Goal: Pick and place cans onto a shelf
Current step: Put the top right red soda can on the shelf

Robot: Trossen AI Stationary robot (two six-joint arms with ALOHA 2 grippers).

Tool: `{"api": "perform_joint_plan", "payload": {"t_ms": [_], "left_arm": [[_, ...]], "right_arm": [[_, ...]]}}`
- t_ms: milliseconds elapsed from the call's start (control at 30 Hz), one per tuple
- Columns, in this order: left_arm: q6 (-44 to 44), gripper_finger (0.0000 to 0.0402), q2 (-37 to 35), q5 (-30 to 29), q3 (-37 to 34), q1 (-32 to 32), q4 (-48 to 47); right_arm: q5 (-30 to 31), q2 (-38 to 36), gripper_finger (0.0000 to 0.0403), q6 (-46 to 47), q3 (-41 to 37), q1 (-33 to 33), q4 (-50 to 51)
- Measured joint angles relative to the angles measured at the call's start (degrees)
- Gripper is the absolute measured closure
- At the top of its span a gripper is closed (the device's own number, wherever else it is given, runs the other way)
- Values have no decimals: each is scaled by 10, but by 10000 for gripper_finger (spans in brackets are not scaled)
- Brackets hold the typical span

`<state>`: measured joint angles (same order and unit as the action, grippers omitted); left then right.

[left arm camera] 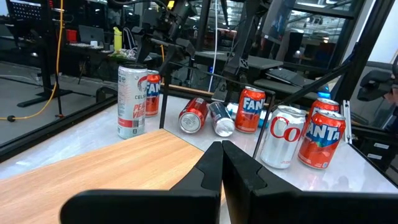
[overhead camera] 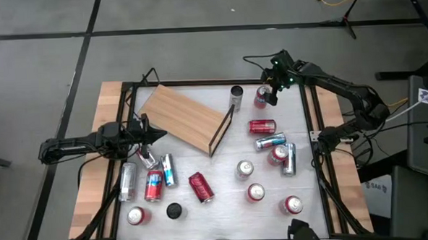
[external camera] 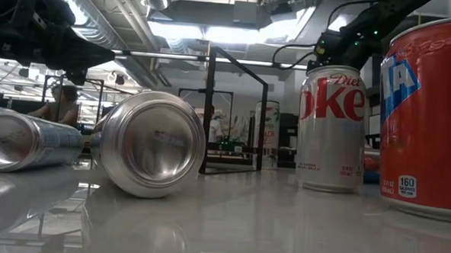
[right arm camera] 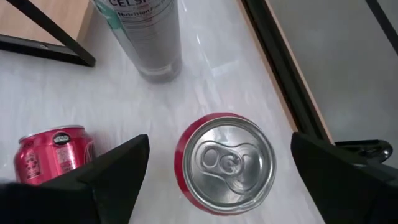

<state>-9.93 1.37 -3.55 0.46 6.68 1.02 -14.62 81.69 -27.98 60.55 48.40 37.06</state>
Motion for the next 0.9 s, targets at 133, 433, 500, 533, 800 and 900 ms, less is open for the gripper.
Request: {"api": "perform_joint_plan", "payload": {"t_ms": [133, 433, 500, 533, 800, 900], "left_arm": [[0, 401, 0, 0, 0, 0, 0], [0, 401, 0, 0, 0, 0, 0], [0, 401, 0, 0, 0, 0, 0], [0, 401, 0, 0, 0, 0, 0], [0, 401, 0, 0, 0, 0, 0], [0, 401, 0, 0, 0, 0, 0]], "right_arm": [[9, 0, 22, 3, -3, 0, 8], [16, 9, 22, 6, -3, 0, 10], [20, 14, 22, 6, -3, 0, 10], [20, 17, 22, 6, -3, 0, 10], [26, 19, 22, 7, -3, 0, 10], [26, 19, 22, 7, -3, -1, 10]]}}
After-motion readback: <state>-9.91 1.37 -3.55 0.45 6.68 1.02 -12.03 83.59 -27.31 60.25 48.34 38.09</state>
